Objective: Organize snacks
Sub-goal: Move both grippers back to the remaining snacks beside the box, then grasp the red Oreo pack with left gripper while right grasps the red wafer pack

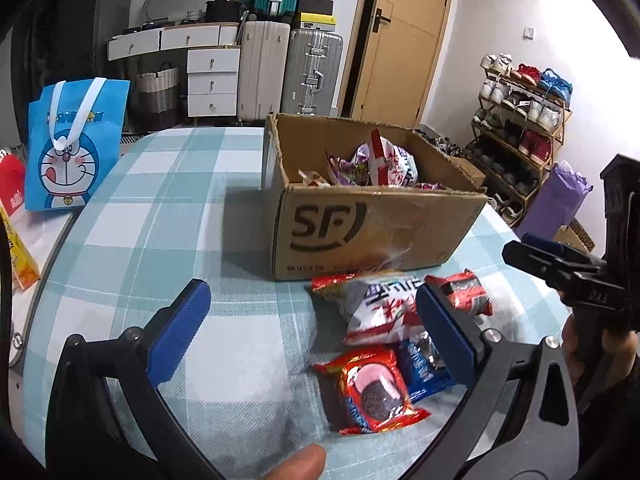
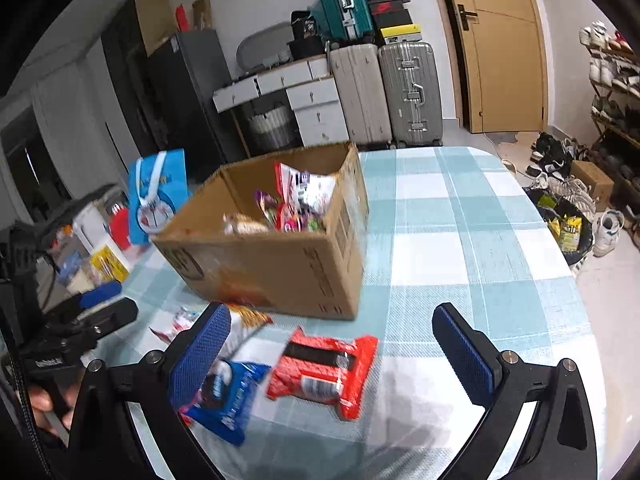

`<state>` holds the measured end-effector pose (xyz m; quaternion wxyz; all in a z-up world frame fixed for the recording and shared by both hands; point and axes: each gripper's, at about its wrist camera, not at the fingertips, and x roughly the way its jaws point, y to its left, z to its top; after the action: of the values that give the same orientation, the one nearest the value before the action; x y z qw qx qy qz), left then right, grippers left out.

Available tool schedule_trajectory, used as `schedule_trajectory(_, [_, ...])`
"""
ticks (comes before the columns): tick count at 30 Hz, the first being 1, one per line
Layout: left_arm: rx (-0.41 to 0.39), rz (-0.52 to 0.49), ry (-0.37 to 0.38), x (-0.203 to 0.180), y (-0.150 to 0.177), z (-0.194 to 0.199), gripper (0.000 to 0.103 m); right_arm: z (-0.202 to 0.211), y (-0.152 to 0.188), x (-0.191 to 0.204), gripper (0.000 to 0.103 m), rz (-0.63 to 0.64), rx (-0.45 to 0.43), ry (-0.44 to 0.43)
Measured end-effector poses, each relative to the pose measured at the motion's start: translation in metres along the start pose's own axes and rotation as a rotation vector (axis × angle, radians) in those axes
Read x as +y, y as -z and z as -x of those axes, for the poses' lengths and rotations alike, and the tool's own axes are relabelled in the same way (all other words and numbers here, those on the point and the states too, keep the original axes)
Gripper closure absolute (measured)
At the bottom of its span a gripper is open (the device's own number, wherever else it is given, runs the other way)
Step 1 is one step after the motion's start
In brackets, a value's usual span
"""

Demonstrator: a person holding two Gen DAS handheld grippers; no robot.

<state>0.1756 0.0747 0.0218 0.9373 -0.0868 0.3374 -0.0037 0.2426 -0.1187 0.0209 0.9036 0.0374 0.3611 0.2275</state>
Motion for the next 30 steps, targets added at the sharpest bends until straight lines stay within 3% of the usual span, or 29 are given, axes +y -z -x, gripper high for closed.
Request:
schedule_trajectory(13, [0.092, -0.061, 0.010, -0.017, 0.015, -0.012, 0.001, -0.028, 0.012, 0.010, 0.000, 0.055, 0.088, 0.014])
schedule_trajectory(20, [0.151, -0.120, -0.027, -0.023, 0.023, -0.026, 0.001, -0.046, 0.021, 0.013, 0.000, 0.073, 0.154, 0.037])
schedule_trajectory(30, [0.186, -0.137, -0.030, -0.023, 0.027, -0.034, 0.001, -0.068, 0.031, 0.012, 0.000, 0.056, 0.214, 0.073])
